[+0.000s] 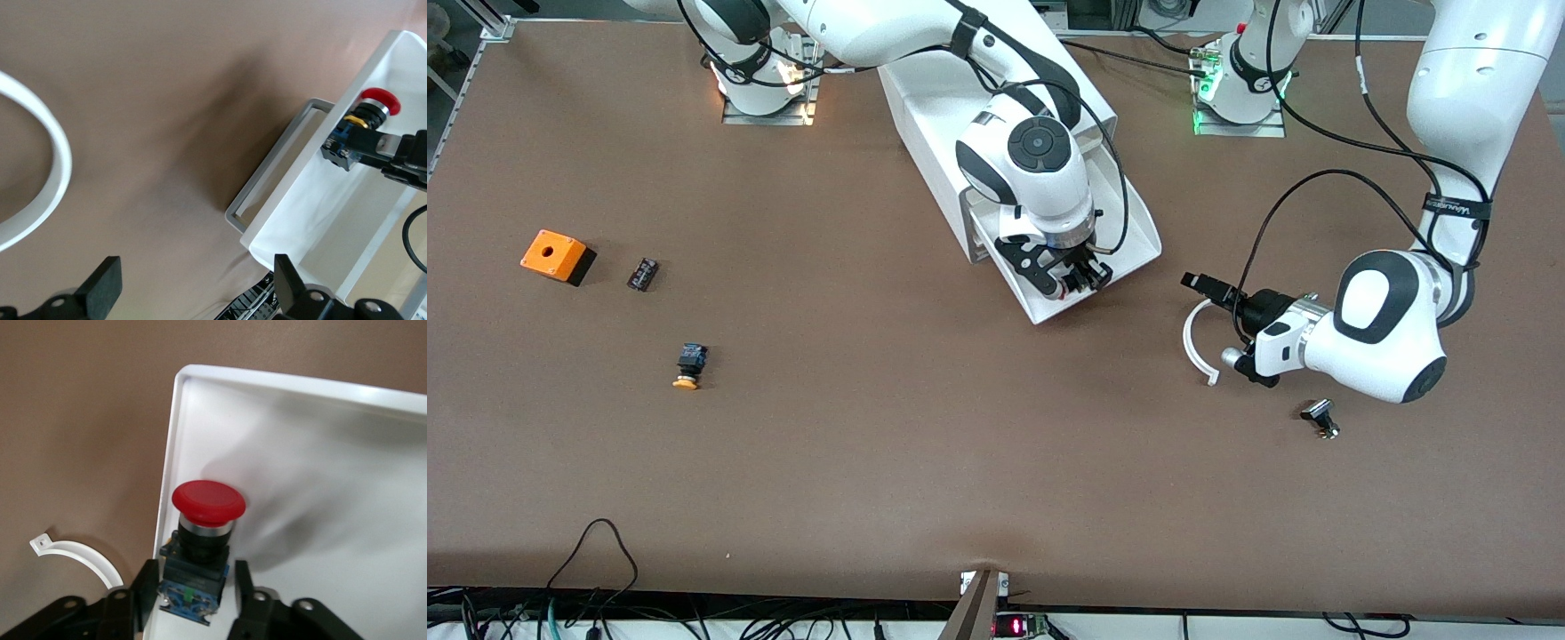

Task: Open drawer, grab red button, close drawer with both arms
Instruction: 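Lift the red button out with the right gripper while the left gripper withdraws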

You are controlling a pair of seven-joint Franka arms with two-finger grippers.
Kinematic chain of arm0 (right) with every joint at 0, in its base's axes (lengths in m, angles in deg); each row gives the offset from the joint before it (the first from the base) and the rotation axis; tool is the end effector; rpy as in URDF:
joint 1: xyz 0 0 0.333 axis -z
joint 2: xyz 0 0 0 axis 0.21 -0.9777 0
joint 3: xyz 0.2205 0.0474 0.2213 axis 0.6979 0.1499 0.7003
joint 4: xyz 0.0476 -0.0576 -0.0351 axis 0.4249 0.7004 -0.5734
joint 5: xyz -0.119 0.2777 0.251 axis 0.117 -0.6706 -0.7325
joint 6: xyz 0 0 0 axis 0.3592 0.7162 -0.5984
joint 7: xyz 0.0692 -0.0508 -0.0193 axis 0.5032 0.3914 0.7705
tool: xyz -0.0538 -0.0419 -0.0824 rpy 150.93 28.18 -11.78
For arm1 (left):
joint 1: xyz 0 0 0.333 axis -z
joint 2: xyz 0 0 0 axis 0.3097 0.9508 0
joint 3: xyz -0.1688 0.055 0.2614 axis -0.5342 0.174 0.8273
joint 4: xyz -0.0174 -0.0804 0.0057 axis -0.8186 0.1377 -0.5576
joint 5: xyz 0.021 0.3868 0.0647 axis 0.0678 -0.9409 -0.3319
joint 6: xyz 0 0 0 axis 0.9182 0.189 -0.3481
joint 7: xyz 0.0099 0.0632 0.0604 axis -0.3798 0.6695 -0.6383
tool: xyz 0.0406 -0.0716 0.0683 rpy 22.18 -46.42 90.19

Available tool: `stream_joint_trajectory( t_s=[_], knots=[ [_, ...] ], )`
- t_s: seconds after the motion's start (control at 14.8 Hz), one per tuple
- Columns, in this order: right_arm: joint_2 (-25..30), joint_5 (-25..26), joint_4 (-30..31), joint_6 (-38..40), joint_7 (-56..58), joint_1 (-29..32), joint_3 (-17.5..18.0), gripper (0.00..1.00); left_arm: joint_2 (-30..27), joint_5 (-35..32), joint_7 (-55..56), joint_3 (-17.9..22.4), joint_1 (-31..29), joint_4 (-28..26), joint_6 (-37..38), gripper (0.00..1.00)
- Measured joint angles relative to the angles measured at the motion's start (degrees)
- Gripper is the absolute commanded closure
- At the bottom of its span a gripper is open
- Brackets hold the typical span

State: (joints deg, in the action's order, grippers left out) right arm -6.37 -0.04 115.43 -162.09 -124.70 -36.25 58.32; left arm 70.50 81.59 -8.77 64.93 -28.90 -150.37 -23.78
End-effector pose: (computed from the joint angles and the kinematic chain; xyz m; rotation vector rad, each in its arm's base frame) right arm 0.4957 0.6262 0.3296 -2.6395 1.1739 0.0967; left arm 0.6218 -0.0971 0.2794 2.3711 -0.3406 -0.7294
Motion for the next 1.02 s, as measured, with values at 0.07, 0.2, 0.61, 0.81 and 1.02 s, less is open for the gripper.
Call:
stream_joint_trajectory(
  t_s=[0.07, 0.2, 0.61, 0.81, 1.02],
  knots=[
    [0.00, 0.00, -0.10, 0.00, -0.05, 0.00, -0.01, 1.00, -0.03, -0.96, 2.56, -0.04, 0.08, 1.58, 1.56, 0.00],
    [0.00, 0.00, -0.30, 0.17, -0.08, 0.00, -0.05, 1.00, -0.20, -4.51, 7.75, -0.05, 0.11, 5.43, 4.66, 0.00],
    [2.53, 0.00, -2.30, 3.85, -0.20, 1.46, -0.61, 1.00, -0.81, -20.83, 12.39, -0.47, 1.01, 17.94, 7.31, 0.00],
    [4.96, -0.01, -2.34, 7.20, 3.32, 3.92, -0.60, 1.00, -0.21, -24.39, 12.54, 1.03, 0.96, 20.66, 6.35, 0.00],
    [7.39, -0.32, -2.47, 12.59, 13.76, 7.90, -0.60, 1.00, 0.22, -32.03, 12.74, 1.37, 1.42, 21.27, 6.36, 0.00]
  ],
)
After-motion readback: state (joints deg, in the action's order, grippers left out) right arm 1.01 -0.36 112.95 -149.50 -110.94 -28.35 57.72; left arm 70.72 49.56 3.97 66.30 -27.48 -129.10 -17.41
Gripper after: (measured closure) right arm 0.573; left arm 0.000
